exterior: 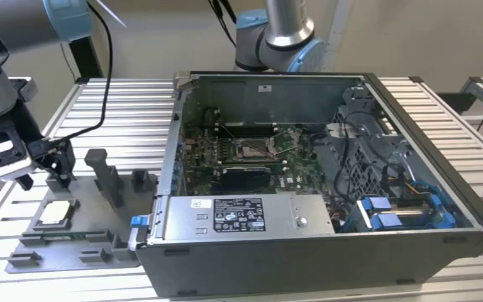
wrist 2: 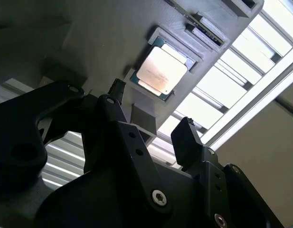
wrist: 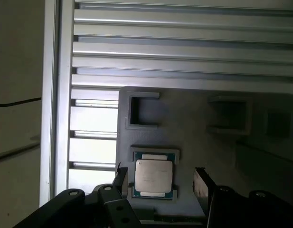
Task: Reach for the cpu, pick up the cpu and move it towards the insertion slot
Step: 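Pick up the cpu and move it towards the insertion slot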
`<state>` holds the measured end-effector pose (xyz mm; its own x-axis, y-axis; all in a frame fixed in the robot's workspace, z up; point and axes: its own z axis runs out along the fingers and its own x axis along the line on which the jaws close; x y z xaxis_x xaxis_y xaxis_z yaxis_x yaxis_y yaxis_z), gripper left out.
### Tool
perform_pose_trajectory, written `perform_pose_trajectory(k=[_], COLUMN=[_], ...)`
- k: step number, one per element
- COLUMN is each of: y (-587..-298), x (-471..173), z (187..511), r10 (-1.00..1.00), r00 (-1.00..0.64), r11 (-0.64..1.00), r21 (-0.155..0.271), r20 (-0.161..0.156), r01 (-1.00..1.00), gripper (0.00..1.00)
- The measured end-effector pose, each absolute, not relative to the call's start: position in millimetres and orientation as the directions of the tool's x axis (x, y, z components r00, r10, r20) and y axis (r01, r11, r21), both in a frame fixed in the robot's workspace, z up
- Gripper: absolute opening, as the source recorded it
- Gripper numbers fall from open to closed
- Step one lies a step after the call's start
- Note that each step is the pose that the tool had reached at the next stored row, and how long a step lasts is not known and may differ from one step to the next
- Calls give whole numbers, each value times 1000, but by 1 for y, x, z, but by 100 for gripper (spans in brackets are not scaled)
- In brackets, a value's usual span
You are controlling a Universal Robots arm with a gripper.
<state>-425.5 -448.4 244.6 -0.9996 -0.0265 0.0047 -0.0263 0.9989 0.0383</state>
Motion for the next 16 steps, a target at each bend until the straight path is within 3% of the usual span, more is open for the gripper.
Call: perform_pose_trajectory(k=[16], y=[-457], x=[-426], z=[234], r10=[-26], r00=[-1000], r11=[999], r21=[38], r20=[5], r01=[-25], gripper=[100])
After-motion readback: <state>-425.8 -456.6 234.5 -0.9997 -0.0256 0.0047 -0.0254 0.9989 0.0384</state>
